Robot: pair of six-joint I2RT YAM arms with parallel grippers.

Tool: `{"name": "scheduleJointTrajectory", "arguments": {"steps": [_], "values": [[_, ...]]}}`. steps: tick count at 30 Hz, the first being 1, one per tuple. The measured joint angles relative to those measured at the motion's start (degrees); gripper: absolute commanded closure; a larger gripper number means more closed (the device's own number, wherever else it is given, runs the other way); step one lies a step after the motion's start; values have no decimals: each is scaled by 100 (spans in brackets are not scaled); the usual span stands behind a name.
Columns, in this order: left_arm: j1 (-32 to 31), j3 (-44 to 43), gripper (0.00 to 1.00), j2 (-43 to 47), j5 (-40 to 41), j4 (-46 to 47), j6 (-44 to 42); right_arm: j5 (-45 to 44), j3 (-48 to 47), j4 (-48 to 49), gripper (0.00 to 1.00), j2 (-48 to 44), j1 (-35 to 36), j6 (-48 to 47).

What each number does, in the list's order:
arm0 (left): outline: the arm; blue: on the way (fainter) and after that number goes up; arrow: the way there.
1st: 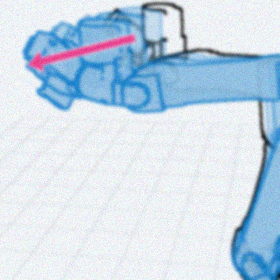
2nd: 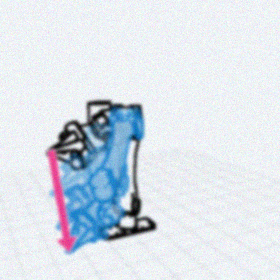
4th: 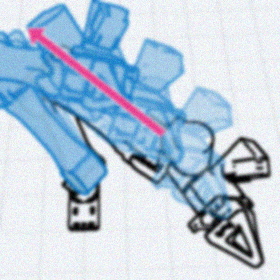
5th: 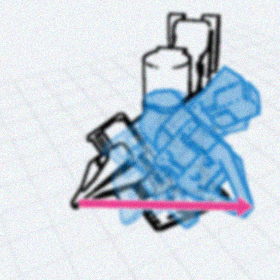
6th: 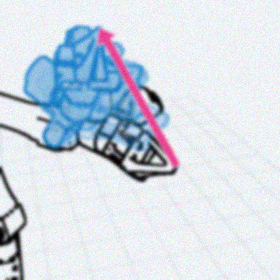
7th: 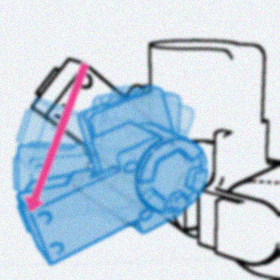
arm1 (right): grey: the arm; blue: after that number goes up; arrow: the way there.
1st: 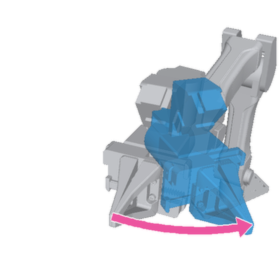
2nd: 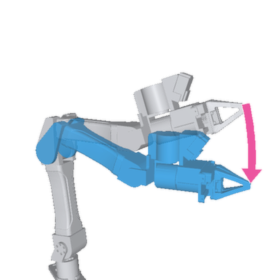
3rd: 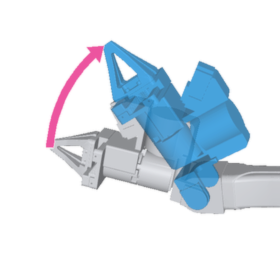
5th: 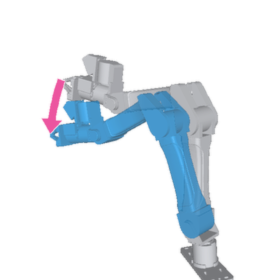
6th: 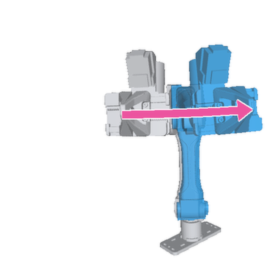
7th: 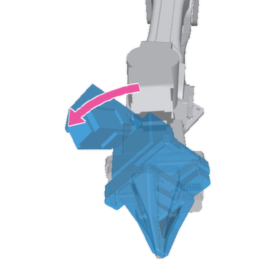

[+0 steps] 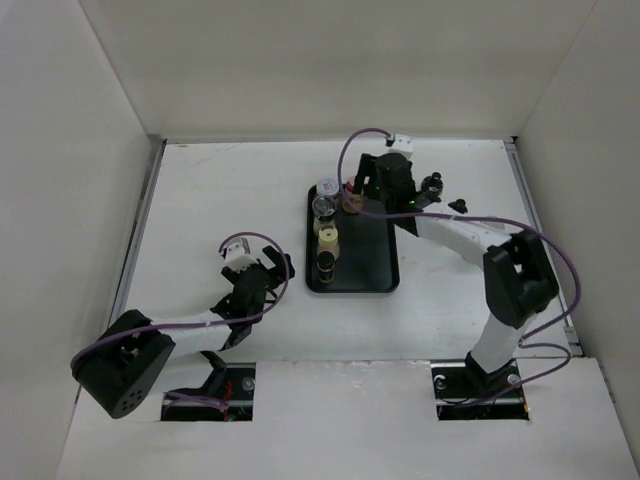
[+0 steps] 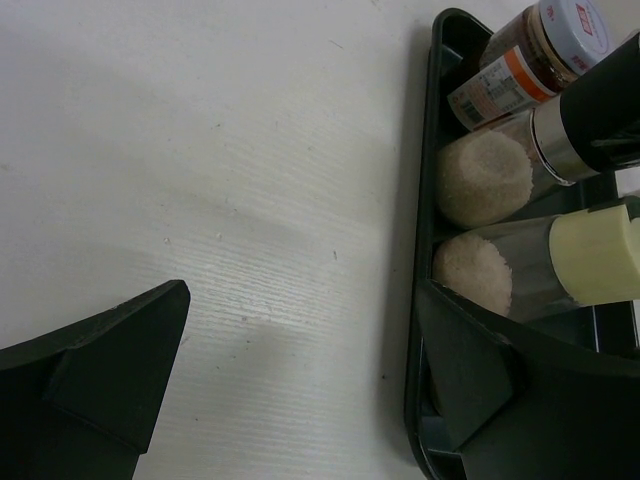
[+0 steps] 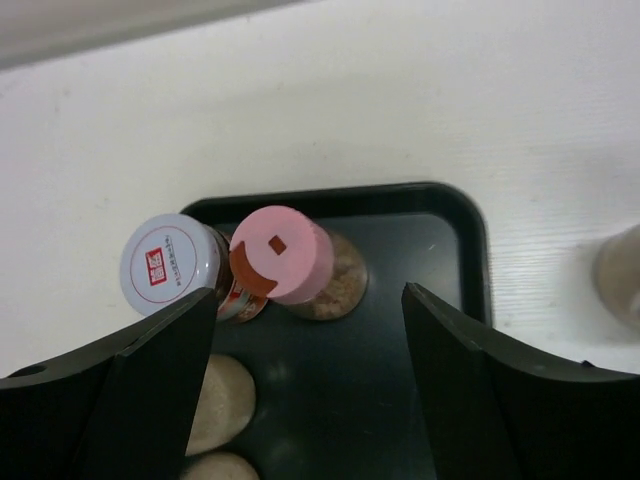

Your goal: Organize the condiment bottles

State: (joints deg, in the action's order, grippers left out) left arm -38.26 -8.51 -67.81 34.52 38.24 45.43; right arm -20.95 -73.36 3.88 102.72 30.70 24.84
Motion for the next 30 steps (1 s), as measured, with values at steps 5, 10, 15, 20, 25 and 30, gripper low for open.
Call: {"name": "scheduleJointTrajectory", "arguments": {"steps": [5,10,15,20,25,30], "values": [[0,-15,0,-22,-39,11,0,-70,514,7,7,-951,-579,-50],[0,-26,0,-105,-79,11,2,-459,619,-20,1,-1147,-1349,-315],[0,-28,0,-151,-98,35,4,-654,509,-310,0,-835,-1613,-608],[0,-37,0,-181,-109,50,7,-553,151,-743,4,-223,-1722,-761],[0,-63,0,-232,-136,52,7,-452,-295,-1113,23,243,-1799,-861],[0,-63,0,-234,-138,55,9,-422,-455,-1246,35,356,-1803,-885]]}}
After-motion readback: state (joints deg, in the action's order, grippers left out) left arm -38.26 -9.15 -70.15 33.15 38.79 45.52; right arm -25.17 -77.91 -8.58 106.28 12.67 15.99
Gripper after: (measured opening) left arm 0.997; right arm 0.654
